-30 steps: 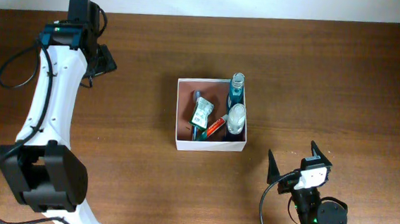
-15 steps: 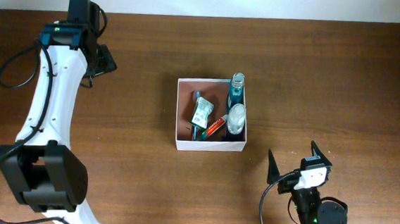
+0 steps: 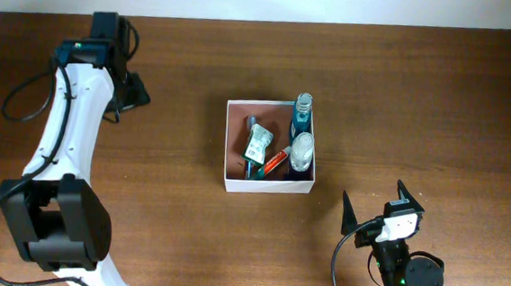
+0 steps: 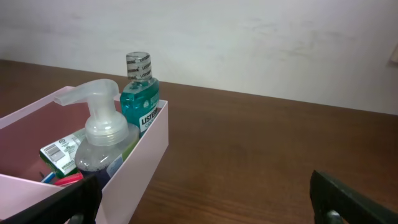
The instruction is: Pack container
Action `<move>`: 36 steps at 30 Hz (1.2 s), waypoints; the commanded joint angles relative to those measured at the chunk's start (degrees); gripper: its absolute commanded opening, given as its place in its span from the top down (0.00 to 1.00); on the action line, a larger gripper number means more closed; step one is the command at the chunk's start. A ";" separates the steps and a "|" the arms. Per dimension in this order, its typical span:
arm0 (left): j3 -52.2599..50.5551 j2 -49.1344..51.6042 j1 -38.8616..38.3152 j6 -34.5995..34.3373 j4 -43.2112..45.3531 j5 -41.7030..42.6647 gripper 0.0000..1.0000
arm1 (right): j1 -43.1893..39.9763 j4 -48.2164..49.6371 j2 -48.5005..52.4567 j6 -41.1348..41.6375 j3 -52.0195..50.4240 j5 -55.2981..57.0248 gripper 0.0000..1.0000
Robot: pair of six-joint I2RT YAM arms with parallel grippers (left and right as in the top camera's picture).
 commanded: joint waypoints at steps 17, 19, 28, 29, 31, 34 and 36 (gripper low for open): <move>-53.16 -56.63 -0.72 -0.13 13.66 -0.35 0.01 | 0.37 -0.37 -0.55 -0.35 -0.26 0.68 0.02; -63.78 -65.53 -0.72 -0.13 25.79 0.24 0.01 | 0.37 -0.37 -0.55 -0.35 -0.26 0.68 0.02; -84.80 -79.95 -0.72 -0.07 57.22 4.33 0.01 | 0.37 -0.37 -0.55 -0.35 -0.26 0.68 0.02; -86.40 -80.87 -0.72 -0.04 59.67 4.59 0.00 | 0.37 -0.37 -0.55 -0.35 -0.26 0.68 0.02; -88.74 -82.71 -0.72 0.13 62.34 5.31 0.01 | 0.37 -0.37 -0.55 -0.35 -0.26 0.68 0.02; -89.88 -84.37 -0.72 0.50 62.27 5.92 0.01 | 0.37 -0.37 -0.55 -0.35 -0.26 0.68 0.02; -91.25 -85.88 -0.72 2.10 62.93 6.95 0.01 | 0.37 -0.37 -0.55 -0.35 -0.26 0.68 0.02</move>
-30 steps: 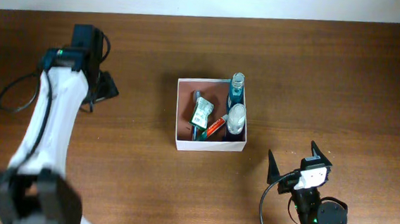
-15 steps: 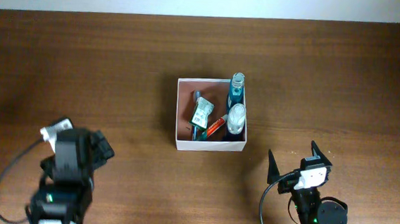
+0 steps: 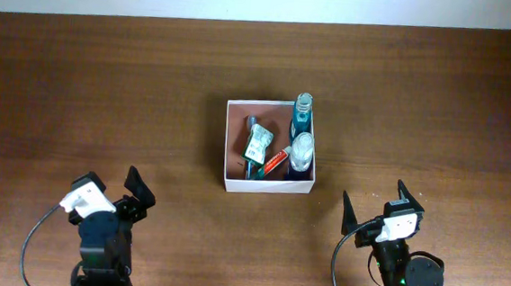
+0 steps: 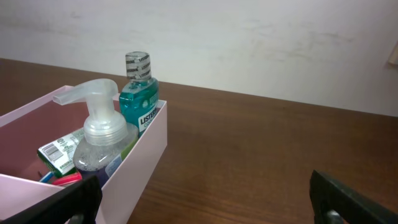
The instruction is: Pack container
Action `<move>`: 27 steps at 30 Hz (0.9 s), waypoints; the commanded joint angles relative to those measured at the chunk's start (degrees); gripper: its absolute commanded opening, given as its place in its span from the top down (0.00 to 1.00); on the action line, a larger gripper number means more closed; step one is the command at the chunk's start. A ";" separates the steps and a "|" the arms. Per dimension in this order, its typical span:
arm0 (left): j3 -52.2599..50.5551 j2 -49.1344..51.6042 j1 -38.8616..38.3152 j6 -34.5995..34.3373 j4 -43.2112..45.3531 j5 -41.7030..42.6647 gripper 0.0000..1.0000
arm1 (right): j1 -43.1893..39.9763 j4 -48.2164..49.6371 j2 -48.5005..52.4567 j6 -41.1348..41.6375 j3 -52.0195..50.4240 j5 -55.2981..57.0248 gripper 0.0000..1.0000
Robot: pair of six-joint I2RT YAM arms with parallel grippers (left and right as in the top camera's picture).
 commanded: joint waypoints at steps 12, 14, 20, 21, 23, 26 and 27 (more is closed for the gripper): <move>-9.05 -8.63 0.24 4.15 3.10 2.36 0.01 | 0.37 -0.33 -0.48 0.07 -0.26 0.52 0.02; -9.05 -8.85 0.24 5.79 3.06 2.38 0.01 | 0.37 -0.33 -0.48 0.07 -0.26 0.52 0.02; -9.05 -12.31 0.22 18.43 2.84 2.40 0.01 | 0.37 -0.33 -0.48 0.07 -0.26 0.52 0.02; -9.05 -12.90 0.22 19.21 2.84 2.40 0.01 | 0.37 -0.33 -0.48 0.07 -0.26 0.52 0.02; -9.05 -15.30 0.22 22.75 2.82 2.40 0.01 | 0.37 -0.33 -0.48 0.07 -0.26 0.52 0.02; -9.05 -16.96 0.20 25.03 2.80 2.89 0.00 | 0.37 -0.33 -0.48 0.07 -0.26 0.52 0.02; -9.05 -17.29 0.20 25.90 2.64 3.45 0.01 | 0.37 -0.33 -0.48 0.07 -0.26 0.52 0.02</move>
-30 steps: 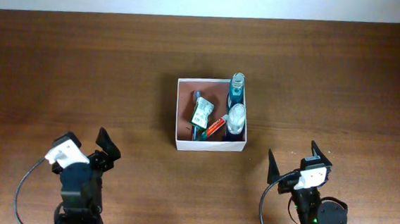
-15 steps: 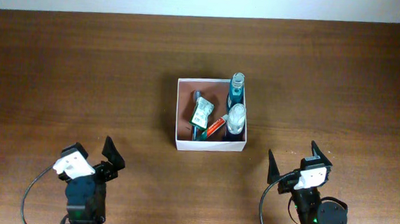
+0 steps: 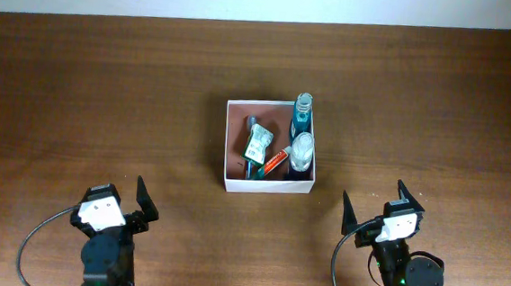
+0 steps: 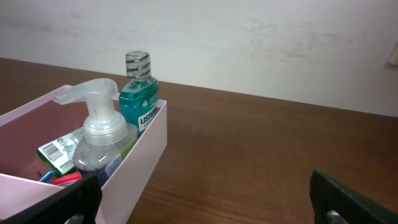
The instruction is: Pack container
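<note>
A white open box (image 3: 268,185) stands in the middle of the table. Inside stand a blue mouthwash bottle (image 3: 302,116) (image 4: 138,99) and a clear pump bottle (image 3: 302,152) (image 4: 99,138). A green packet (image 3: 256,143) (image 4: 60,154) and a red tube (image 3: 276,161) lie beside them. My left gripper (image 3: 126,195) is parked near the front left, open and empty. My right gripper (image 3: 373,205) (image 4: 205,202) is parked at the front right of the box, open, with bare table between its fingers.
Dark wooden table (image 3: 420,109) all round the box. A pale wall (image 4: 249,43) runs along the far edge. Both arm bases sit at the near edge.
The left gripper has shifted slightly right and nearer the front edge at its parked spot. The box, its contents and the right arm have not moved.
At first the left arm was stretched out to the far left of the table, away from the box. Then it was folded back at the front left. Now it rests there, open. The right arm stayed parked throughout.
</note>
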Action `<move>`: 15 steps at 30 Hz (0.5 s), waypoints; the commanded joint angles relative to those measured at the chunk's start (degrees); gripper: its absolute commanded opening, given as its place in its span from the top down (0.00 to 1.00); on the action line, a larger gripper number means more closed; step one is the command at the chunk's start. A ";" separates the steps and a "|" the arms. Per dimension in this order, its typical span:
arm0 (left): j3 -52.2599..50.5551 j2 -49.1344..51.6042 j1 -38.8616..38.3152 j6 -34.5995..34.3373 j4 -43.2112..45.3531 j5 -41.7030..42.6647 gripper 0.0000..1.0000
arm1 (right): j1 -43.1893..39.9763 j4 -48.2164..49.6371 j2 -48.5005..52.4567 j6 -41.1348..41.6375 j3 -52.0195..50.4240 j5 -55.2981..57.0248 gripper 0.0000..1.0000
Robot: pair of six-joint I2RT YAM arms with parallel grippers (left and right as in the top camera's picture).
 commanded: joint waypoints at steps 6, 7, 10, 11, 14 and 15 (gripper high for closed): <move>-0.37 -5.73 0.17 10.32 -0.28 3.63 0.01 | 0.37 -0.33 -0.48 0.20 -0.26 0.52 0.02; -0.37 -6.40 0.17 10.71 -0.28 3.63 0.01 | 0.37 -0.33 -0.48 0.20 -0.26 0.52 0.02; -0.37 -8.44 0.17 10.69 -0.31 3.65 0.01 | 0.37 -0.33 -0.48 0.20 -0.26 0.52 0.02; -0.37 -9.38 0.17 10.71 -0.28 3.63 0.01 | 0.37 -0.33 -0.48 0.20 -0.26 0.52 0.02; -0.37 -9.75 0.00 10.69 -0.28 3.65 0.01 | 0.37 -0.33 -0.48 0.20 -0.26 0.52 0.02; -0.37 -9.75 -0.15 10.69 -0.28 3.65 0.00 | 0.37 -0.33 -0.48 0.20 -0.26 0.52 0.01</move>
